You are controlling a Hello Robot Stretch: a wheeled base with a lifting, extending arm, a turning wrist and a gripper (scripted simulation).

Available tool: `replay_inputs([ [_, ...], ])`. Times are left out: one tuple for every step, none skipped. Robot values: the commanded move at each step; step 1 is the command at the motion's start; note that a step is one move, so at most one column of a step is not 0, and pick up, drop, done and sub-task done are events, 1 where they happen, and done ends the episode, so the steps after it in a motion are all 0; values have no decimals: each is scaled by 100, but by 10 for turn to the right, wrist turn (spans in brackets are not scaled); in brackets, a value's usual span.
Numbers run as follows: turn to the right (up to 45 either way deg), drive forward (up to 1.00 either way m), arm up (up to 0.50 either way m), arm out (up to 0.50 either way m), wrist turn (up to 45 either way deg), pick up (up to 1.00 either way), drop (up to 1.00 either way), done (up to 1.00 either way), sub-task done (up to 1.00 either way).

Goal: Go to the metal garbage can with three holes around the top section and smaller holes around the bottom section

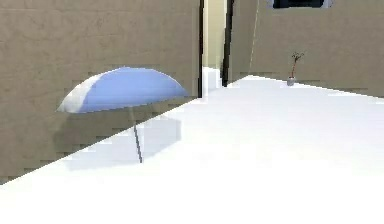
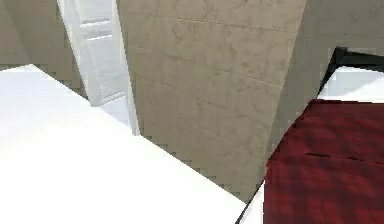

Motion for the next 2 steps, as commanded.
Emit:
replay_inputs([
  [0, 25, 0, 0, 0, 0, 0, 0, 0],
  [450, 0, 0, 0, 0, 0, 0, 0, 0],
])
